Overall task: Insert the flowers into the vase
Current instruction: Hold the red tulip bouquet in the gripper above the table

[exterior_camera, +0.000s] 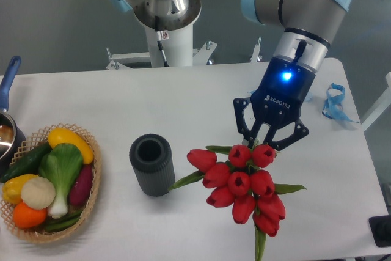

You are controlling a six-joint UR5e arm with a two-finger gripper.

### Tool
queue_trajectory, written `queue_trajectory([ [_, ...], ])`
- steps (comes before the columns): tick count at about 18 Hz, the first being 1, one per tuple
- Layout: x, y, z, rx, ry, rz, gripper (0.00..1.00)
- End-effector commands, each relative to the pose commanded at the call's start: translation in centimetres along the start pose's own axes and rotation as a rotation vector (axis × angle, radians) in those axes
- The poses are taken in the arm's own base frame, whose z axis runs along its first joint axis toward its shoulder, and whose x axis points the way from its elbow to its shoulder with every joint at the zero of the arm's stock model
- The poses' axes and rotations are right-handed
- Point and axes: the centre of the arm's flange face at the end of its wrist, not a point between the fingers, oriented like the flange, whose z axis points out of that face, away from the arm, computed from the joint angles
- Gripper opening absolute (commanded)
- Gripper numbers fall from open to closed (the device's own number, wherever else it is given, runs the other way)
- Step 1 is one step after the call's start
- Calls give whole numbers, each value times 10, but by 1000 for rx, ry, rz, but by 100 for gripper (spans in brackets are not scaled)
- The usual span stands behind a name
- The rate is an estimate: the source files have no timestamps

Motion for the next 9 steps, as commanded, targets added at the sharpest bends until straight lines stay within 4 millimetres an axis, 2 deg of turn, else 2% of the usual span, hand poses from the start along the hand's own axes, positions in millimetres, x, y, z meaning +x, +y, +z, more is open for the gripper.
queue_trajectory([
  [9, 5, 2, 6, -3, 14, -4, 7],
])
